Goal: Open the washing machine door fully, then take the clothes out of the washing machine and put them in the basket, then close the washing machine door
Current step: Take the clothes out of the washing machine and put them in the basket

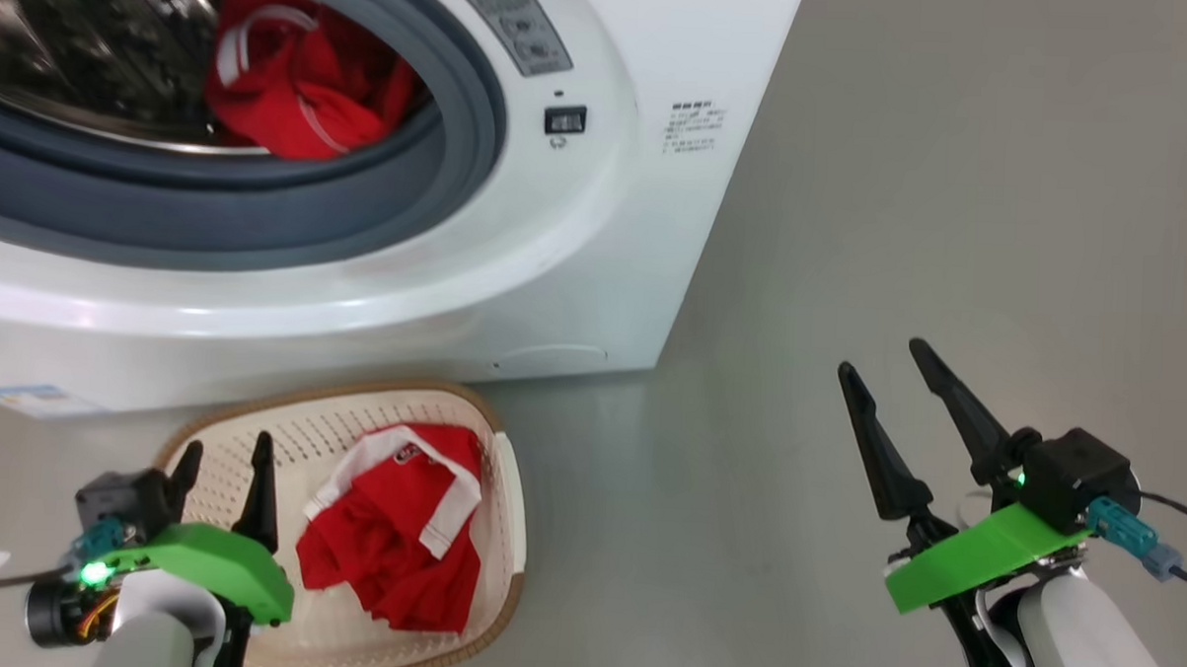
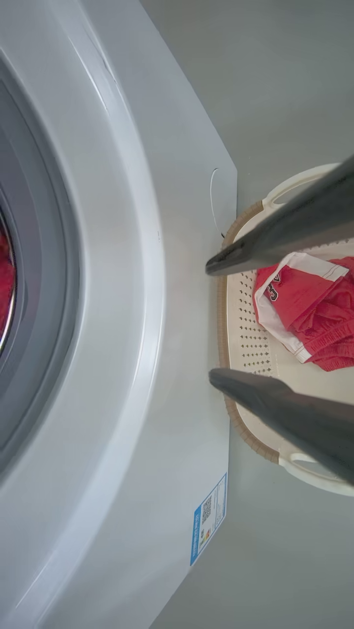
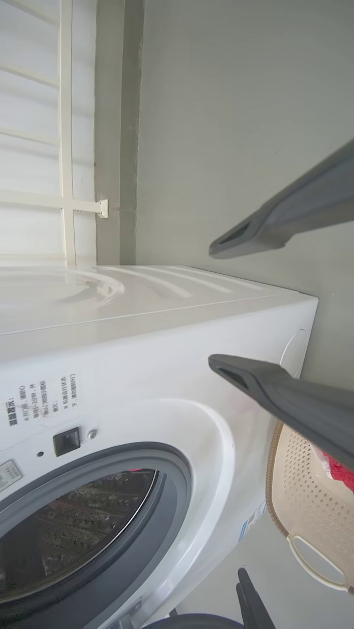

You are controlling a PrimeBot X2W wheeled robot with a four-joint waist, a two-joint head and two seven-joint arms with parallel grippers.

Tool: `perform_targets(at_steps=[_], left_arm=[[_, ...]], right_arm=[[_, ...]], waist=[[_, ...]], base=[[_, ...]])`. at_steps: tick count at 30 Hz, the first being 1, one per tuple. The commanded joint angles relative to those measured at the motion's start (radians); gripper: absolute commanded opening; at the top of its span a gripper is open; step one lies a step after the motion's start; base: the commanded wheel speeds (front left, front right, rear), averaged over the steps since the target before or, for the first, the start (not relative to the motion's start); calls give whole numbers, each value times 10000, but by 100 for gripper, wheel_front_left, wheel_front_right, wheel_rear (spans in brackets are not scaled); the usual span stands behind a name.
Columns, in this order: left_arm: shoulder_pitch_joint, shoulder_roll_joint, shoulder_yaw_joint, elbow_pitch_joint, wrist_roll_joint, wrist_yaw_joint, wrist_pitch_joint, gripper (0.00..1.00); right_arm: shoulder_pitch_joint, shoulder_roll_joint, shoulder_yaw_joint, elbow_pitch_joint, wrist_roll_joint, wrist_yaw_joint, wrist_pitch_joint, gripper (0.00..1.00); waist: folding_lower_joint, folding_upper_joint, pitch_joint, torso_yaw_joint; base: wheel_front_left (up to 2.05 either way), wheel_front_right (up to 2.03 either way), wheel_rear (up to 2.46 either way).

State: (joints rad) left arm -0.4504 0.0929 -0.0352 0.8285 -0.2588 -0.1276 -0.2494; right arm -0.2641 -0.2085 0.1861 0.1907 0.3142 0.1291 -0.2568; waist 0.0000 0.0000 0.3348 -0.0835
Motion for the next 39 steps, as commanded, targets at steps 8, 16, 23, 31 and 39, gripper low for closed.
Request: perform_targets(at_steps=[8,16,23,31,39], left_arm=[[973,145,627,-1331,596,-27,-124,100],[1965,23,876,-2777,998,-29,-124,100],[2786,-43,1068,-3922,1108,-30,-124,100],[3622,-123,1144,-5093,1165,-30,-124,100],[4338,-261,1267,-6066,1209,-30,-124,100]], right_arm=[[627,-131,110,-206,192,16,-49,100],[1152,-194,28,-211,222,16,-49,100],[1593,-250,-169,-262,246,16,-49,100],[1996,-295,-355,-347,251,16,-49,100],[2128,-269,-497,-387,206,16,-49,100]], waist=[[0,0,-1063,106],[0,0,-1708,115],[0,0,-2092,138],[0,0,-2312,176],[0,0,-2325,140]], base=[[0,0,0],[0,0,0],[0,0,0],[0,0,0],[0,0,0]])
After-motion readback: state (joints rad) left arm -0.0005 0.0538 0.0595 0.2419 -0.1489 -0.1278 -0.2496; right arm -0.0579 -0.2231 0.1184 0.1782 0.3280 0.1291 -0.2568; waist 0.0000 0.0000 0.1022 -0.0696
